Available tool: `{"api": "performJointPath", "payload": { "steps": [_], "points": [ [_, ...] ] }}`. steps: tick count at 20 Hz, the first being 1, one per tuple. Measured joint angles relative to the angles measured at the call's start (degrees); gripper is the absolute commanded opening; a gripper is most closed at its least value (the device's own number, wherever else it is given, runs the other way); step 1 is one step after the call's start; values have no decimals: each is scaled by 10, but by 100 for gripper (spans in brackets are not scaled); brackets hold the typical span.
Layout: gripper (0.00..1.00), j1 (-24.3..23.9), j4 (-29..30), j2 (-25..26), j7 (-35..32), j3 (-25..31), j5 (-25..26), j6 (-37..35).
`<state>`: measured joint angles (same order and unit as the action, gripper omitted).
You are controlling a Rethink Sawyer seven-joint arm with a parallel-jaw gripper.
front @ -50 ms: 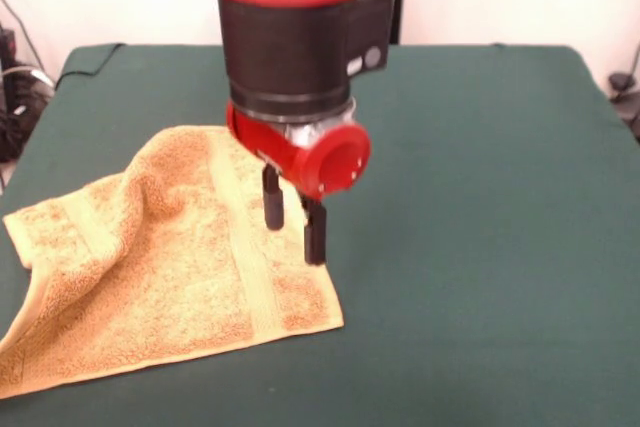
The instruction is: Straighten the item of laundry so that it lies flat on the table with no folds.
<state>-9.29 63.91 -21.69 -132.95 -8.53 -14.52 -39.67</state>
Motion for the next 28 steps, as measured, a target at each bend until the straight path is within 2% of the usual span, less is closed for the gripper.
{"api": "performJointPath", "payload": {
  "steps": [8, 18, 28],
  "points": [
    [100, -2, 27, -29, 0, -1, -5, 15],
    [100, -2, 54, -22, 0, -1, -5, 73],
    [100, -2, 56, -16, 0, -1, -13, 82]
  ]
}}
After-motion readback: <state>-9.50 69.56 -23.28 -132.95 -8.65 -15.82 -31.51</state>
